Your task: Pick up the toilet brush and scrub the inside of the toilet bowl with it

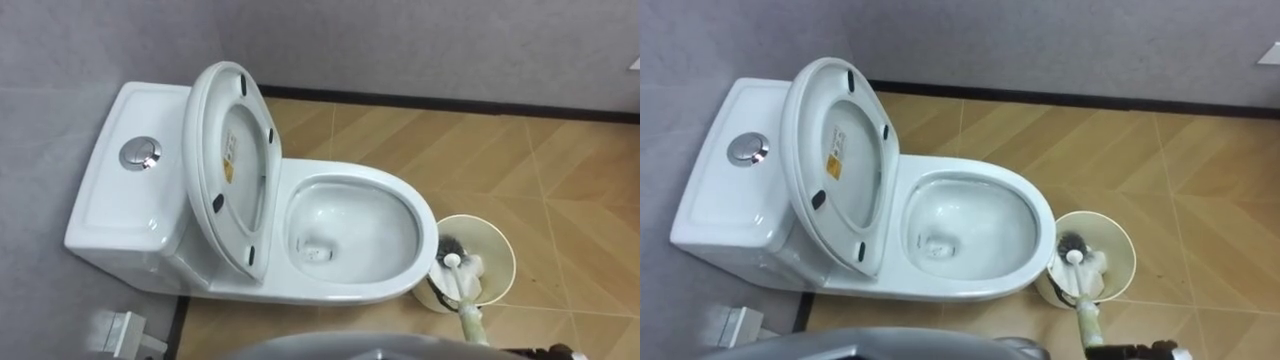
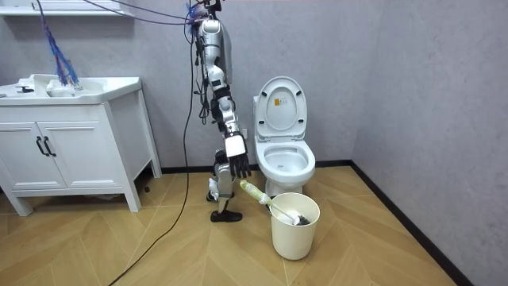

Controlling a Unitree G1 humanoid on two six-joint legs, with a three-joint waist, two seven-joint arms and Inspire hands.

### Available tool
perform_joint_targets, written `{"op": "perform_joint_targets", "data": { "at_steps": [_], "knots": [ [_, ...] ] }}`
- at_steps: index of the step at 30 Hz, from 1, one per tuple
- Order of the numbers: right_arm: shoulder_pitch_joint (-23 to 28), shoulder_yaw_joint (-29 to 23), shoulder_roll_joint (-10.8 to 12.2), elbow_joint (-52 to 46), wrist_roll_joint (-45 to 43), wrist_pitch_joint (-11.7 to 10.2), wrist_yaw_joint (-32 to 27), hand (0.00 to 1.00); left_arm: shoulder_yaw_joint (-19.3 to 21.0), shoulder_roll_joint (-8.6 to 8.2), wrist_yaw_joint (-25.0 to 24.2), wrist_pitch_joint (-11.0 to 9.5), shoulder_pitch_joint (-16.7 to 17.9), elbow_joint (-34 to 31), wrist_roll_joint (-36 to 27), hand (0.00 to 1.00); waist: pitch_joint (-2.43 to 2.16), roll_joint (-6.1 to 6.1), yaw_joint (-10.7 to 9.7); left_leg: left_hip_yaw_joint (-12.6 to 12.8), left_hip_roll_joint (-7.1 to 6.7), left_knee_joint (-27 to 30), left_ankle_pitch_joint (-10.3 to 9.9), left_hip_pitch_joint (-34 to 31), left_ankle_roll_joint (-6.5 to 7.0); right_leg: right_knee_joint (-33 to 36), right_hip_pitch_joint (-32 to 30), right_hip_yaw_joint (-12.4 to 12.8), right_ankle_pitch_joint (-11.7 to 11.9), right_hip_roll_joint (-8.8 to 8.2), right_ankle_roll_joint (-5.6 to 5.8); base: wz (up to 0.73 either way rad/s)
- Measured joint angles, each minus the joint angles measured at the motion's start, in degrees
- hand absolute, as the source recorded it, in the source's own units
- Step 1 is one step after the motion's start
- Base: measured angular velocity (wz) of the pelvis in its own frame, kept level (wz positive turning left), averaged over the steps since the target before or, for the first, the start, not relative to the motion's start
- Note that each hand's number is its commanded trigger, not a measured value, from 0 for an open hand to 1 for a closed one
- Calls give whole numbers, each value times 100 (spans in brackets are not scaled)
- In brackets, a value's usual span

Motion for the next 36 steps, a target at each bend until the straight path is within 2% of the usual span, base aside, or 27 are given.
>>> {"op": "perform_joint_targets", "data": {
  "at_steps": [3, 10, 11, 13, 15, 20, 24, 30, 32, 35, 36],
  "knots": [
    [-9, 70, 2, -172, 109, -105, -19, 0, -2, 0, 3, -44, 12, -157, -12, 0, 1, 2, 20, 4, 2, 0, 0, -67, 0, 35, -91, 0, 0, -1, -1, 0],
    [-140, 249, 4, -191, 200, -288, -184, 0, -127, 11, 133, -308, -49, -268, -135, 0, -10, 2, 25, 0, -3, 112, 2, -409, 3, 98, -397, -25, 8, -15, -9, -1],
    [-215, 247, 4, -190, 200, -329, -230, 0, -120, 12, 131, -388, -113, -309, -213, 0, -25, 8, 30, 3, -5, 157, 3, -521, 3, 151, -517, -33, 10, -22, -12, 0],
    [-334, 263, 4, -182, 200, -383, -316, 0, -129, 16, 128, -505, -229, -314, -382, 0, 7, 8, 22, -28, -4, 212, 6, -675, 4, 171, -649, -51, 24, -27, -26, 6],
    [-426, 354, 7, -138, 247, -463, -378, 0, -191, 18, 128, -565, -381, -294, -484, 0, 7, -4, 27, -65, -10, 330, 7, -855, 4, 190, -753, -124, 36, -48, -34, 15],
    [-893, 653, 13, 140, 415, -637, -446, 0, -620, -5, 209, -922, -798, -98, -1207, 0, 20, 26, 57, -164, -22, 621, 10, -1429, 7, 357, -1221, -284, 62, -96, -50, 12],
    [-1281, 795, -2, 387, 728, -681, -461, 0, -875, -9, 228, -1050, -1149, 167, -1439, 0, 47, 63, 129, -193, -28, 867, 14, -1935, 14, 642, -1755, -299, 62, -125, -53, 3],
    [-1919, 782, -43, 816, 1526, -721, -508, 0, -1129, -59, 292, -1084, -1765, 372, -1648, 0, 137, 96, 191, -366, -75, 1631, 14, -3111, 17, 1281, -2800, -422, 43, -234, -80, 15],
    [-2241, 797, -95, 838, 1670, -723, -506, 0, -1217, -66, 396, -1083, -2094, 353, -1758, 0, 208, 78, 206, -390, -108, 2004, 10, -3679, 25, 1645, -3352, -415, 12, -301, -115, 6],
    [-2510, 998, -219, 825, 1840, -719, -494, 0, -1381, -140, 501, -1086, -2475, 218, -1778, 0, 267, 91, 215, -434, -134, 2458, -38, -4381, 97, 2144, -4012, -484, -88, -408, -125, 16],
    [-2541, 1021, -251, 823, 1890, -720, -492, 0, -1416, -153, 501, -1086, -2540, 186, -1790, 0, 270, 87, 214, -455, -138, 2553, -41, -4525, 100, 2247, -4159, -484, -131, -425, -115, 27]
  ]
}}
